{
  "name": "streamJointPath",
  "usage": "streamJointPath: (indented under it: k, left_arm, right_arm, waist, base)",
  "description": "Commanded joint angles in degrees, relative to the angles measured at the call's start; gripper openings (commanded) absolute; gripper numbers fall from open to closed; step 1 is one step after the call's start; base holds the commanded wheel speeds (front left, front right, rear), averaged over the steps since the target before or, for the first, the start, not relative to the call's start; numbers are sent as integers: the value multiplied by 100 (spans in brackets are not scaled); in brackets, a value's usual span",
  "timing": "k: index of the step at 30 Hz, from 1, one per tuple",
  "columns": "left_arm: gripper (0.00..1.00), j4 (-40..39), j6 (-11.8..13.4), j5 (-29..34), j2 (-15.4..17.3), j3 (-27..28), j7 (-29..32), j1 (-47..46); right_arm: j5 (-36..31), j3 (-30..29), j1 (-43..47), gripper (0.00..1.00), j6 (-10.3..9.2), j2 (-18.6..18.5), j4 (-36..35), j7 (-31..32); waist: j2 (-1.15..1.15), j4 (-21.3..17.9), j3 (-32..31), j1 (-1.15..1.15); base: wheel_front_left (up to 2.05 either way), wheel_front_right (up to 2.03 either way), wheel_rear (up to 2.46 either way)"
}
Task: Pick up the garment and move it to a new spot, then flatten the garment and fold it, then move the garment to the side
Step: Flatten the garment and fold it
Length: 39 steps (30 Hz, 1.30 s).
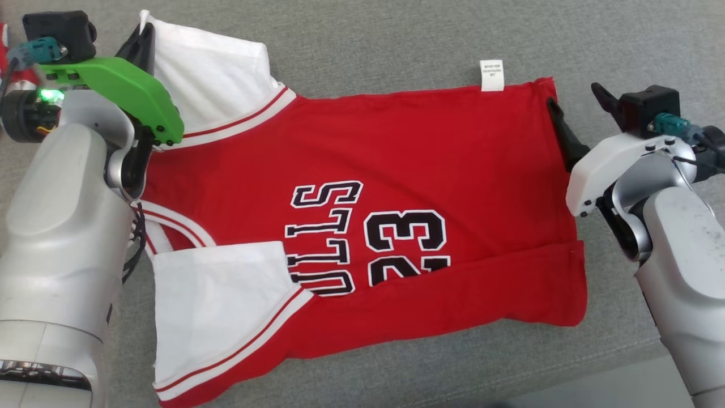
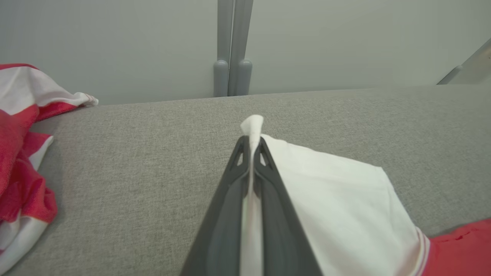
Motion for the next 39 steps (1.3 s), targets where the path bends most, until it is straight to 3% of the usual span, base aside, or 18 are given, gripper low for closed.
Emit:
streamJointPath:
  k: [1,15,16,17,19,28,33,39]
  left_arm:
    - [0,-103,-36,-20,-53,-18,-52,111]
    - [0,-982,10,-226,-165,-59,-93,552]
    - [0,-1033,13,-239,-167,-53,-89,587]
    - [0,-1073,19,-257,-163,-50,-86,612]
    - [0,-1173,31,-292,-142,-41,-83,683]
    - [0,-1757,74,-390,48,63,-257,1162]
    - [0,-2309,81,-555,148,161,-389,1683]
    - [0,-3335,258,-696,329,278,-481,2648]
  right_arm:
    - [-67,1,-162,100,-2,-70,201,54]
    - [2,452,-1081,100,-2,-219,2121,216]
    - [42,486,-1102,95,-2,-229,2197,190]
    - [66,515,-1119,60,-2,-237,2256,169]
    - [129,551,-1161,0,-3,-258,2382,105]
    - [410,787,-1290,0,-5,-255,2522,-469]
    - [661,873,-1057,0,-5,-293,2287,-887]
    - [1009,914,-455,0,-5,-428,1736,-1236]
  waist:
    - [0,298,-66,0]
    - [0,658,33,0]
    - [0,665,24,0]
    - [0,670,18,0]
    - [0,673,-2,0]
    - [0,644,-232,0]
    - [0,649,-462,0]
    - [0,656,-757,0]
  base:
    - [0,0,0]
    - [0,0,0]
    - [0,0,0]
    - [0,0,0]
    - [0,0,0]
    - [0,0,0]
    - [0,0,0]
    - [0,0,0]
